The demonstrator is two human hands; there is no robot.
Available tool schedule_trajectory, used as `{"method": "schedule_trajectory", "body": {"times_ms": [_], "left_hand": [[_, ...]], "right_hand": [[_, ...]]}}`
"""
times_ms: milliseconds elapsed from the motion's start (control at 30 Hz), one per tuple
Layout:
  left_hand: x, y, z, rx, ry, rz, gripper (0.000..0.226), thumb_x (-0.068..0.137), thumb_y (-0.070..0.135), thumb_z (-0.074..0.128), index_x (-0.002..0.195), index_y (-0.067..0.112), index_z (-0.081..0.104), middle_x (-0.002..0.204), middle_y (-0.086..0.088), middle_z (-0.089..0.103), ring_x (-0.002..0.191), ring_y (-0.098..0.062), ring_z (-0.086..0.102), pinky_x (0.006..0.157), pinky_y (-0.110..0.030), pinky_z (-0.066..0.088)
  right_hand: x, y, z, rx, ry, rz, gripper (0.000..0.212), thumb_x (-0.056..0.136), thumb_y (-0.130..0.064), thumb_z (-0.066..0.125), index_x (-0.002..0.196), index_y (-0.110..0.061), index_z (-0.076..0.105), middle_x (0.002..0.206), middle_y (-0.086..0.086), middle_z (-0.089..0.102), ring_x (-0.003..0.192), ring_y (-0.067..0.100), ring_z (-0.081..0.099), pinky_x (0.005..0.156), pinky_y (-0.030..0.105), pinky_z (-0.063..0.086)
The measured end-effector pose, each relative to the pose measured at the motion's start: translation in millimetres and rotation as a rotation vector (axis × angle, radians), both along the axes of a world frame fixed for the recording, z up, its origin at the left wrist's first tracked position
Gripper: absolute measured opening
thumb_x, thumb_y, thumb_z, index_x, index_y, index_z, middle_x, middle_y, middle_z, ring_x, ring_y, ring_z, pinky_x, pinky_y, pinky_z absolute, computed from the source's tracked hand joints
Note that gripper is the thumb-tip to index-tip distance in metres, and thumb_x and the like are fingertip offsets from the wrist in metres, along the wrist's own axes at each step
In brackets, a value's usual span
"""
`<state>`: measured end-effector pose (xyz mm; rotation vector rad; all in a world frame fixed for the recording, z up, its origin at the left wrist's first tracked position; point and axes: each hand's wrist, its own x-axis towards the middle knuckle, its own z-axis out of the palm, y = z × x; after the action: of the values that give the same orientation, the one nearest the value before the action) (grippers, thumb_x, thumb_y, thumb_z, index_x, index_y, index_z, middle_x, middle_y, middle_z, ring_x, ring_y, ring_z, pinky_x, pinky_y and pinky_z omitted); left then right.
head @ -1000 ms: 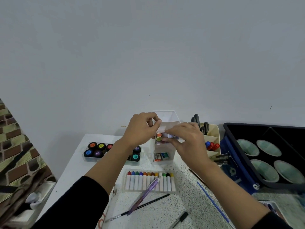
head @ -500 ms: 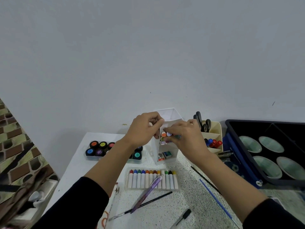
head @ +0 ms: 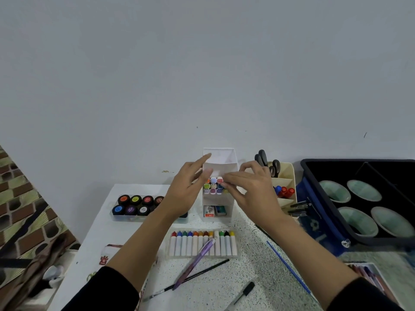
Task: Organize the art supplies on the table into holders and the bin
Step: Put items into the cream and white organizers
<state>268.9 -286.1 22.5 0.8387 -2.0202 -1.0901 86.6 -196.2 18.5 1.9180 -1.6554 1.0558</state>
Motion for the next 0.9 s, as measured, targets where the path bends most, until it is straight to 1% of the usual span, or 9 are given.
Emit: {"method": "schedule_trajectory", "body": {"times_ms": [67,167,267,333,400,500,667,800,900], "left_hand": [[1.9,5.8,-0.5,0.050,0.049,-0.046,0.053,0.102,0.039,0.051,0.151,0.042,0.033,0.123,0.031,0.044,0.109,0.027,0.047,0.086,0.002,0.038],[0.6,8.1,-3.4,0.045,0.114,-0.054,0.058,0.102,0.028,0.055,0.154,0.035,0.030,0.127,0.033,0.046,0.113,0.025,0.049,0.086,-0.001,0.041],[-2.2,8.7,-7.5,0.049,0.152,0.003,0.046,0.100,0.030,0.058,0.142,0.041,0.043,0.129,0.024,0.059,0.113,0.008,0.059,0.087,-0.011,0.051],[-3.1,9.3,-9.6,0.019,0.130,0.037,0.029,0.099,0.032,0.057,0.126,0.041,0.057,0.116,0.021,0.067,0.106,0.006,0.062,0.081,-0.010,0.051],[-3.6,10.1,-8.1,0.025,0.120,0.049,0.030,0.097,0.037,0.056,0.126,0.036,0.061,0.109,0.022,0.068,0.099,0.009,0.064,0.077,-0.006,0.049],[-0.7,9.0,-9.0,0.004,0.039,0.048,0.044,0.095,0.050,0.050,0.134,0.032,0.060,0.108,0.025,0.068,0.099,0.010,0.064,0.083,-0.010,0.050],[6.6,3.2,-17.8,0.064,0.022,-0.019,0.042,0.102,0.044,0.047,0.136,0.025,0.061,0.119,0.012,0.071,0.115,-0.010,0.065,0.100,-0.034,0.053],[0.4,8.5,-16.9,0.066,0.107,0.039,0.033,0.101,0.035,0.052,0.125,0.020,0.070,0.110,0.006,0.075,0.107,-0.012,0.069,0.097,-0.039,0.056],[-4.1,13.6,-18.2,0.037,0.116,0.101,0.027,0.098,0.041,0.053,0.115,0.032,0.071,0.100,0.011,0.077,0.097,-0.004,0.070,0.093,-0.035,0.057]], "right_hand": [[2.5,-2.5,-1.7,0.023,-0.003,-0.025,0.009,0.092,-0.034,0.070,0.095,-0.030,0.078,0.097,-0.021,0.074,0.101,0.019,0.051,0.077,0.041,0.037],[8.0,-3.7,-2.7,0.067,-0.005,-0.060,0.010,0.093,-0.036,0.069,0.096,-0.032,0.078,0.096,-0.020,0.074,0.105,0.019,0.051,0.079,0.039,0.035],[10.1,-2.9,-3.4,0.079,-0.014,-0.076,0.009,0.092,-0.034,0.070,0.097,-0.031,0.077,0.095,-0.019,0.074,0.104,0.019,0.052,0.079,0.039,0.036],[11.4,-2.8,-4.4,0.086,0.003,-0.092,0.010,0.092,-0.032,0.070,0.098,-0.029,0.077,0.096,-0.018,0.074,0.104,0.021,0.053,0.078,0.039,0.035],[13.0,-4.3,-5.0,0.091,0.023,-0.103,0.013,0.093,-0.032,0.069,0.100,-0.026,0.078,0.097,-0.016,0.075,0.104,0.022,0.054,0.078,0.040,0.036],[13.4,-3.2,-4.5,0.107,0.036,-0.104,0.019,0.095,-0.034,0.064,0.104,-0.025,0.078,0.099,-0.016,0.075,0.105,0.021,0.052,0.078,0.041,0.037],[14.3,0.9,-5.1,0.110,-0.020,-0.108,0.029,0.099,-0.042,0.054,0.106,-0.027,0.078,0.101,-0.017,0.075,0.106,0.021,0.052,0.077,0.041,0.041],[13.4,-4.4,-4.1,0.091,-0.052,-0.101,0.018,0.095,-0.036,0.066,0.101,-0.025,0.079,0.096,-0.016,0.076,0.101,0.024,0.053,0.074,0.035,0.038],[13.9,-4.2,-3.8,0.085,-0.011,-0.127,0.018,0.095,-0.035,0.066,0.100,-0.024,0.079,0.093,-0.015,0.076,0.098,0.024,0.054,0.072,0.037,0.041]]}}
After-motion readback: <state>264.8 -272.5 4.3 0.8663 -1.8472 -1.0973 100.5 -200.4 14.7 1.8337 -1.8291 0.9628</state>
